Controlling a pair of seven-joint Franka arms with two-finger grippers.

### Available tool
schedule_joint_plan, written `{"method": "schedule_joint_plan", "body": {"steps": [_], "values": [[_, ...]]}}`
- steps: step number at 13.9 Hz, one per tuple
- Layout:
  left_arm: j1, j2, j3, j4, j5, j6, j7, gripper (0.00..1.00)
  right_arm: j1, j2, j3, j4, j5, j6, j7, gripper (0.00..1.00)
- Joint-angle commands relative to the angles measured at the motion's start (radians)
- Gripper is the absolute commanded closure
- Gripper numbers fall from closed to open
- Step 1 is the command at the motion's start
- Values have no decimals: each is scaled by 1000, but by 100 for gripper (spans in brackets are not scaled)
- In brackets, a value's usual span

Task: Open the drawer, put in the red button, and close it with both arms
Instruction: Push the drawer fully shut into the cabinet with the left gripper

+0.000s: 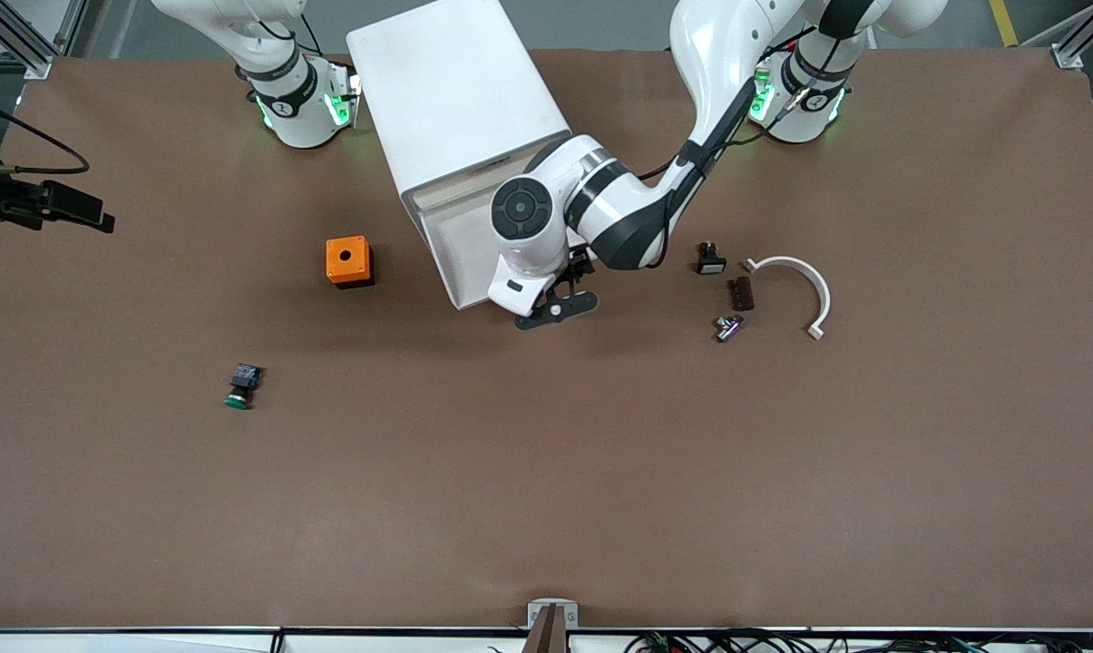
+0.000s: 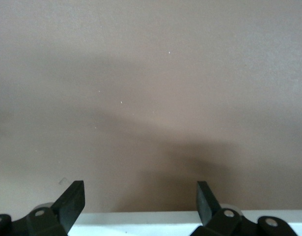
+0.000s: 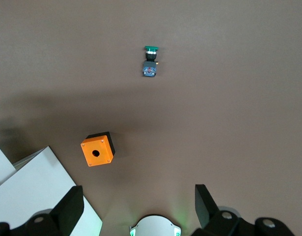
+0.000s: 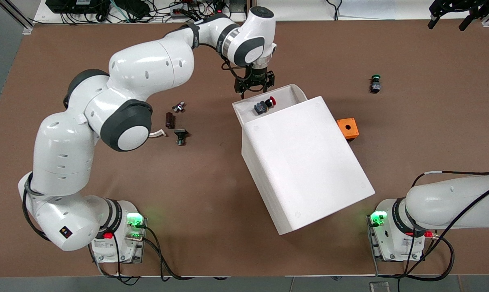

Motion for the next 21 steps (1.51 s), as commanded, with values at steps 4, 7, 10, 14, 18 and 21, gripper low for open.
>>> {"method": "schedule_joint_plan", "body": {"steps": [4, 7, 10, 14, 18, 21], "values": [[-42, -10, 0, -13, -128, 6, -8, 0, -35, -16, 22, 13, -5, 21, -63, 0], [-62, -5, 0, -13, -162, 6, -6, 0, -33, -8, 23, 31, -10, 60, -123, 0], [-78, -5, 0, -13, -223, 6, -6, 0, -44, 7, 22, 35, -14, 76, -123, 0], [-100, -3, 0, -16, -300, 6, -8, 0, -70, 30, 22, 63, -11, 76, -122, 0], [-125, -3, 0, -53, -307, 6, -8, 0, -56, 30, 28, 94, -69, 119, -117, 0], [-137, 3, 0, -56, -340, 8, -8, 0, -56, 30, 28, 88, -42, 56, -128, 0]]}}
